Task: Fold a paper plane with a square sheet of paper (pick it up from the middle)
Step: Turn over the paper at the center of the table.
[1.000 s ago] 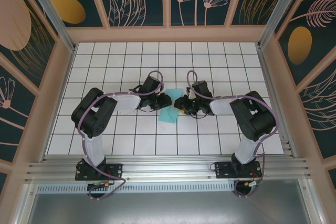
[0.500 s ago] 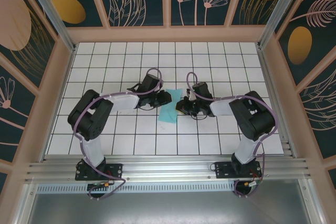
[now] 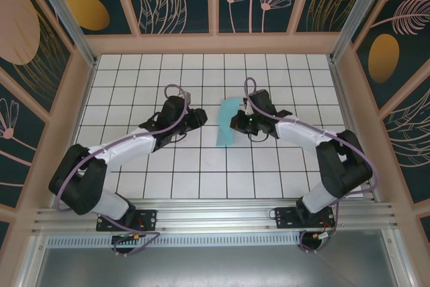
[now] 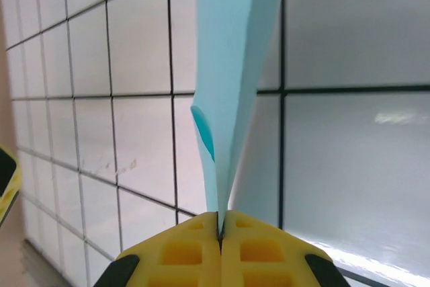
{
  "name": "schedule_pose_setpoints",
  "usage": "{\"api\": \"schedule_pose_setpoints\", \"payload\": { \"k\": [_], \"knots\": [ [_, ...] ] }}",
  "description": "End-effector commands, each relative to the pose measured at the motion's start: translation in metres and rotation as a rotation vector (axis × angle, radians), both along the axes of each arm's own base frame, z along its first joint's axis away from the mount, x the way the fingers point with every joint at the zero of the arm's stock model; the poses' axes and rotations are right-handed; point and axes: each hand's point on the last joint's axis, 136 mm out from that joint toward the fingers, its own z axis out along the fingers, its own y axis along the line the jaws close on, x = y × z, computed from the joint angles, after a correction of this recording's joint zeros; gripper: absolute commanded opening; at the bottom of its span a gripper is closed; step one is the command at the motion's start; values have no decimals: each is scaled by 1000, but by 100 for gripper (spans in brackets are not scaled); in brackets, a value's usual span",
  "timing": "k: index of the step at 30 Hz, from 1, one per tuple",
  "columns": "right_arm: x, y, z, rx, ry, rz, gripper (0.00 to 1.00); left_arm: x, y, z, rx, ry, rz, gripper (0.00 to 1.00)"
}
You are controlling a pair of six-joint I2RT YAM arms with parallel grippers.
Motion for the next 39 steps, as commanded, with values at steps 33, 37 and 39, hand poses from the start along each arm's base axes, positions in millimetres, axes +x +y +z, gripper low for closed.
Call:
{"api": "schedule_pose_setpoints", "payload": {
  "k": [33, 37, 39],
  "knots": [
    [-21, 60, -60, -644, 229, 123, 25, -30, 132, 44, 54, -249, 498, 65],
    [-16, 84, -33, -473, 161, 155, 35, -30, 127, 44, 53, -247, 465, 66],
    [-13, 83, -15, -394, 119, 148, 38, -28, 115, 45, 40, -247, 413, 66]
  ]
}}
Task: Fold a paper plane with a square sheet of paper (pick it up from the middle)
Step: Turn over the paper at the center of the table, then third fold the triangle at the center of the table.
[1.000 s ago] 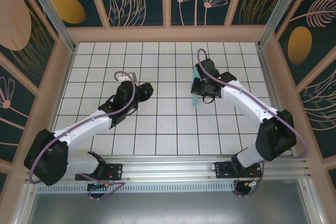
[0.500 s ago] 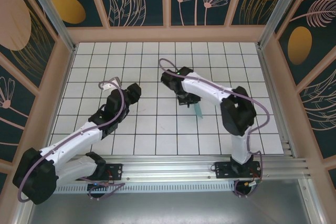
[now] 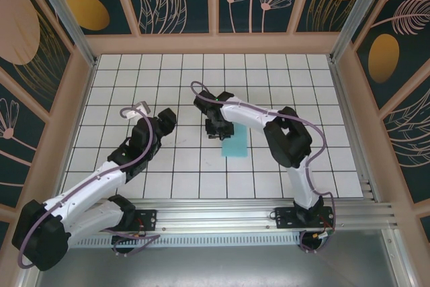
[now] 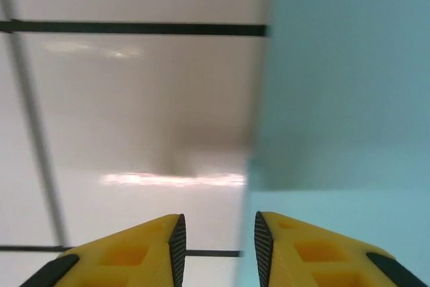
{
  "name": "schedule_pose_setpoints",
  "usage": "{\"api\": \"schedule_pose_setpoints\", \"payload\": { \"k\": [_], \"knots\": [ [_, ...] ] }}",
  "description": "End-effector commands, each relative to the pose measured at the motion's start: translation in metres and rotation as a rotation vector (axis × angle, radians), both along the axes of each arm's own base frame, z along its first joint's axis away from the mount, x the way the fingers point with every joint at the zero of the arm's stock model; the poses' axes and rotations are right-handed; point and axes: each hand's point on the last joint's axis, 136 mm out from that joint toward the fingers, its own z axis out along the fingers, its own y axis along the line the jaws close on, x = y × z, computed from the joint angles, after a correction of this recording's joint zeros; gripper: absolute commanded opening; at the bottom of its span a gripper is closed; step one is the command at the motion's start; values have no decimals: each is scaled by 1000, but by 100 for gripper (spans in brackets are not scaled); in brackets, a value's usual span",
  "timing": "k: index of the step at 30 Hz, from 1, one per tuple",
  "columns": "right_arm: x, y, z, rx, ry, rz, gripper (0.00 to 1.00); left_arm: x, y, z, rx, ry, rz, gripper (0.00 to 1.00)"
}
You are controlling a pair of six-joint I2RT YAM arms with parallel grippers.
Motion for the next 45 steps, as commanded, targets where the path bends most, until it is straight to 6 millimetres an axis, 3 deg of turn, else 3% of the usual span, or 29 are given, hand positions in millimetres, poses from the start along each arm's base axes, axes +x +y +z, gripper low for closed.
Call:
{"api": "schedule_pose_setpoints", "payload": {
  "k": [1, 5, 10, 13, 16, 23, 45],
  "knots": [
    [9, 17, 58, 248, -101, 16, 40, 2, -15, -2, 3, 4, -86, 65],
    [18, -26, 83, 382, -206, -93, 43, 9, -69, -4, -39, 23, -329, 58],
    [14, -88, 67, 535, -221, -241, 42, 18, -150, -20, -134, 120, -668, 40],
    [8, -113, 55, 572, -216, -290, 42, 26, -184, -46, -148, 227, -773, 33],
    [1, -119, 45, 666, -190, -287, 44, 31, -210, -73, -123, 325, -833, 29],
    [-3, -116, 23, 696, -124, -239, 44, 32, -228, -116, -125, 447, -838, 27],
    [19, -96, -2, 796, -26, -117, 39, 26, -230, -157, -113, 547, -813, 27]
  ]
}}
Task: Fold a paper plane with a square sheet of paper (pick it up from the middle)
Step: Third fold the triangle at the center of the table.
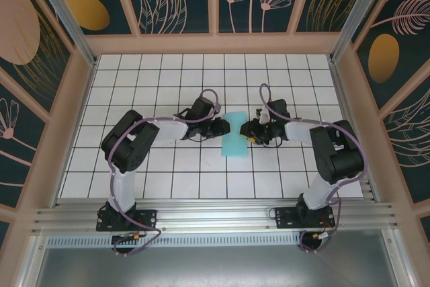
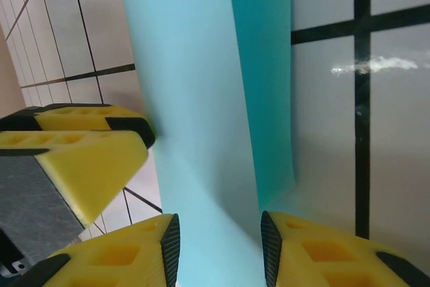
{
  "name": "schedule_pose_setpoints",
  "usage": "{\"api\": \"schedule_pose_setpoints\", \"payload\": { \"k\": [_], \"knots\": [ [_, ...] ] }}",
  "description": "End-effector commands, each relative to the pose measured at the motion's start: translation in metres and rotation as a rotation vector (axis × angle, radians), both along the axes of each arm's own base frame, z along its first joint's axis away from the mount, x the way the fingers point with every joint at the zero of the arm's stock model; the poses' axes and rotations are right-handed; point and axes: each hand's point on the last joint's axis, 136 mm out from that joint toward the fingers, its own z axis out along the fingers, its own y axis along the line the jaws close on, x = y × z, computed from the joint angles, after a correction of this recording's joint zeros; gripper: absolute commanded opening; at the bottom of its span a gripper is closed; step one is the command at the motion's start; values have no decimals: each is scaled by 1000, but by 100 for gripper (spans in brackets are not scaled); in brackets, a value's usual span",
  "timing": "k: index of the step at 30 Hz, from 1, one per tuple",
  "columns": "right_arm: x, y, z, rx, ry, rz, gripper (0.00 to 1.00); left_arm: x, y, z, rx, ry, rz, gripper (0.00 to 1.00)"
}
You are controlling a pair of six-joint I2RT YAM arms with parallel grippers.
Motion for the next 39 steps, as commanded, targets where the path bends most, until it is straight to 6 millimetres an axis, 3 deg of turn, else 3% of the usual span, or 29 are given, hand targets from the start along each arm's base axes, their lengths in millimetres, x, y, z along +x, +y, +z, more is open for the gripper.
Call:
{"api": "schedule_pose_setpoints", "payload": {
  "k": [1, 14, 22, 25, 28, 33, 39],
  "knots": [
    [13, 3, 5, 28, -43, 30, 38, 0, -5, 1, 5, 7, -10, 27],
    [16, 2, 1, 15, -40, 38, 28, 0, 6, -1, 71, -20, -10, 28],
    [16, 1, -1, 37, -22, -10, 12, 4, 17, 52, 32, -200, 15, 37],
    [14, 2, 0, 50, -14, -34, 8, -1, 23, 67, 38, -280, -6, 38],
    [13, 3, 3, 64, -10, -58, 6, -15, 36, 68, 107, -347, -37, 39],
    [10, 3, 3, 64, 7, -99, 5, -38, 47, 61, 179, -419, -85, 43],
    [5, 7, -2, 76, 38, -114, 6, -65, 42, 51, 339, -545, -189, 51]
  ]
}}
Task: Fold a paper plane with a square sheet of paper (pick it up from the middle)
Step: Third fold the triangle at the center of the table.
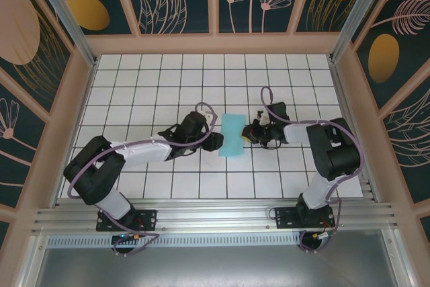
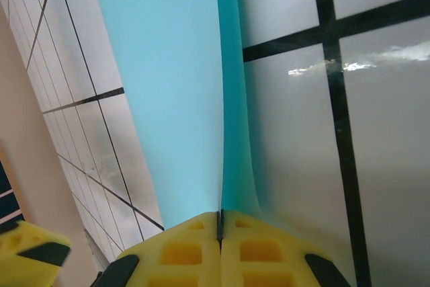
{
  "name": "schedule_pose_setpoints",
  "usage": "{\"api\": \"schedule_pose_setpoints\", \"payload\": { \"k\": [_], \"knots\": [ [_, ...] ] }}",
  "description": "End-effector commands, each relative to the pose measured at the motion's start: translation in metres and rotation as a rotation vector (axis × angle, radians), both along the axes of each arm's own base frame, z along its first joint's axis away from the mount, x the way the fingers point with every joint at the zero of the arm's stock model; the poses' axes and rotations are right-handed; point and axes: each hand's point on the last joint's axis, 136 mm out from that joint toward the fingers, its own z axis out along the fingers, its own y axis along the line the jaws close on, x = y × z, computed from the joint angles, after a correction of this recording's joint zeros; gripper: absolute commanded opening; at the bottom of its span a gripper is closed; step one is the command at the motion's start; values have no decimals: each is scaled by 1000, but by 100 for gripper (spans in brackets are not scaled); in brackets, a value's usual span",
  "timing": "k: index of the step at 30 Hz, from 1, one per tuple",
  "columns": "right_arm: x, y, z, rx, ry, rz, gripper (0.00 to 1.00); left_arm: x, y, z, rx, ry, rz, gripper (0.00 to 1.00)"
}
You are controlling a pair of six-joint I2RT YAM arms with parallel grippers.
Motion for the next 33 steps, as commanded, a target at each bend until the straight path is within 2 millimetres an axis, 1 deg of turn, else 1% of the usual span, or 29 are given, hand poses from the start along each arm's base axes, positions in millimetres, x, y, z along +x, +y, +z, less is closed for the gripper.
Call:
{"api": "schedule_pose_setpoints", "payload": {
  "k": [1, 3, 6, 11, 12, 14, 16, 20, 24, 30, 33],
  "knots": [
    [2, 4, 7, 14, -16, -19, 6, -9, -2, 5, 124, -142, -57, 52],
    [1, 5, 4, 12, -6, -19, 6, -18, -11, 4, 172, -193, -99, 54],
    [2, 5, 4, 10, 1, -23, 6, -32, -30, 5, 236, -265, -172, 57],
    [2, 5, 3, -2, 5, -18, 6, -40, -50, -4, 351, -337, -238, 63],
    [2, 5, 3, 1, 7, -15, 6, -42, -56, -2, 364, -355, -251, 64],
    [3, 5, 1, -2, 9, -15, 6, -49, -62, -16, 409, -355, -292, 65],
    [3, 6, 1, -2, 12, -11, 6, -53, -73, -16, 423, -370, -317, 66],
    [3, 6, 3, -5, 6, -7, 6, -54, -75, -25, 462, -371, -324, 68],
    [3, 7, 4, 2, 4, -2, 6, -47, -72, -30, 505, -385, -289, 68],
    [3, 8, 7, 12, 2, 5, 7, -35, -72, -31, 534, -413, -236, 65],
    [3, 9, 8, 12, 3, 9, 7, -32, -74, -31, 532, -420, -217, 62]
  ]
}}
